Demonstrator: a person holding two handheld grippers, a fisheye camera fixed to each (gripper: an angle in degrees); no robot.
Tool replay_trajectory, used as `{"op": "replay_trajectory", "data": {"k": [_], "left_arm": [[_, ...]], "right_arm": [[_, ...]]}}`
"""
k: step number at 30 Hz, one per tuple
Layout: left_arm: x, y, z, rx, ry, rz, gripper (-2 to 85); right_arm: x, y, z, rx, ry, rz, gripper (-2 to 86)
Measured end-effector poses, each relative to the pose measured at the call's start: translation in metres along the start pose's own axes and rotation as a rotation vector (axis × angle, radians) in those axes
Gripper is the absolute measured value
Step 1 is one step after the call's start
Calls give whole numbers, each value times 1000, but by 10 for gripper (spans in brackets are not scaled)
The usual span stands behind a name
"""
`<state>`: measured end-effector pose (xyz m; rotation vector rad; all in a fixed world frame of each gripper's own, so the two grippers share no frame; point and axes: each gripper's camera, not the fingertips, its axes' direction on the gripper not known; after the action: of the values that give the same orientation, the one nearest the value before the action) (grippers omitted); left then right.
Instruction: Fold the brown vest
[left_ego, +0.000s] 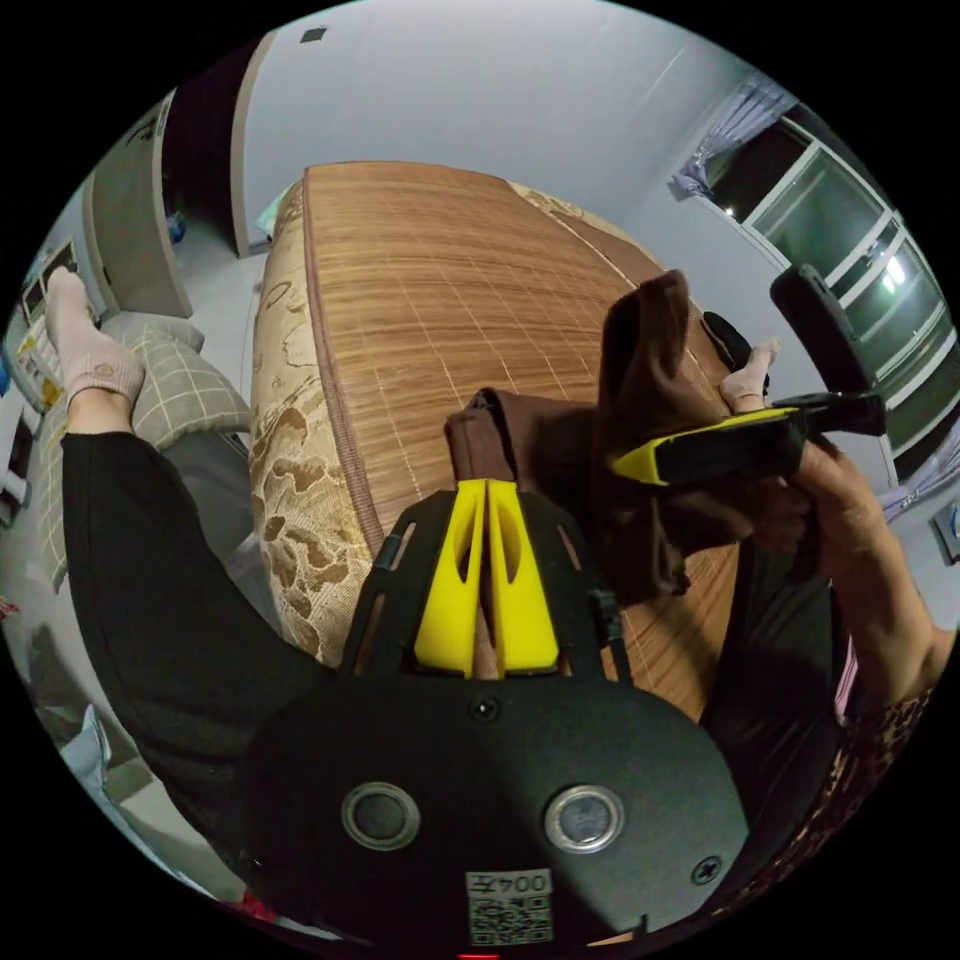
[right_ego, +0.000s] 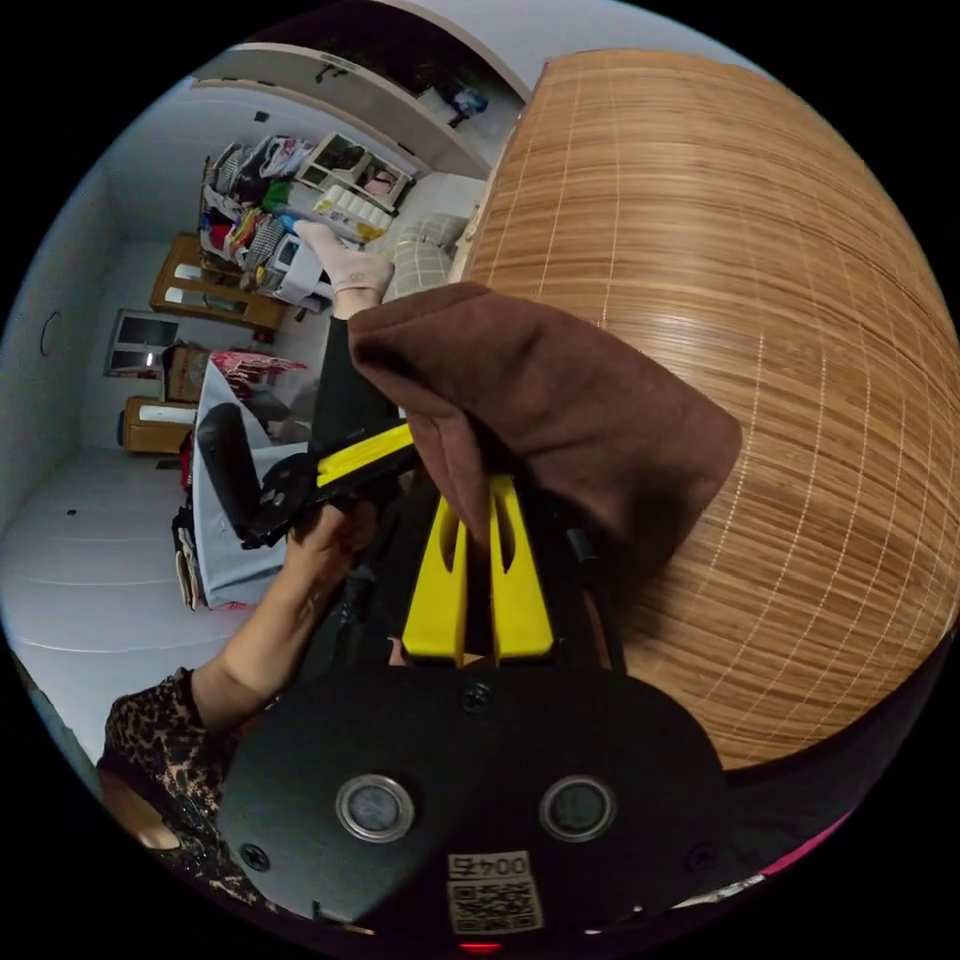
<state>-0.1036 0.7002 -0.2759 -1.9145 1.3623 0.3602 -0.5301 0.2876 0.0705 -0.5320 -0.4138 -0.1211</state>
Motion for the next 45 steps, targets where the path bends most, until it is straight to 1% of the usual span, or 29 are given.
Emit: {"op": "replay_trajectory", "data": {"k": [5,9,11,13,16,21,24,32,33,35,38,43,45], "left_arm": [[-28,-3,-21,19,55,-81,1],[-50,-4,-38,41,104,-150,1],[-58,-4,-45,52,120,-173,2],[-65,-3,-53,67,131,-196,2],[-71,-2,-61,75,134,-206,3],[-73,-1,-68,70,119,-197,3],[-72,0,-71,66,108,-188,2],[-68,4,-68,53,100,-172,3],[-66,6,-67,52,96,-167,3],[-64,8,-66,59,92,-160,3],[-57,13,-65,82,83,-139,3],[-36,21,-58,104,55,-59,4],[-27,24,-56,114,41,-20,4]], "right_arm": [[4,-12,29,-46,-56,-26,73],[16,2,7,51,-174,-95,87],[36,14,-9,121,-187,-64,94],[78,33,-26,215,-213,47,105],[130,49,-27,250,-304,189,117],[166,50,-3,163,-359,250,138],[177,47,4,171,-434,255,132],[190,44,18,107,-477,268,94],[191,46,20,107,-471,272,79],[191,53,20,148,-439,288,65],[196,76,17,286,-425,378,58],[199,165,16,658,-388,658,61],[192,188,24,667,-427,683,64]]}}
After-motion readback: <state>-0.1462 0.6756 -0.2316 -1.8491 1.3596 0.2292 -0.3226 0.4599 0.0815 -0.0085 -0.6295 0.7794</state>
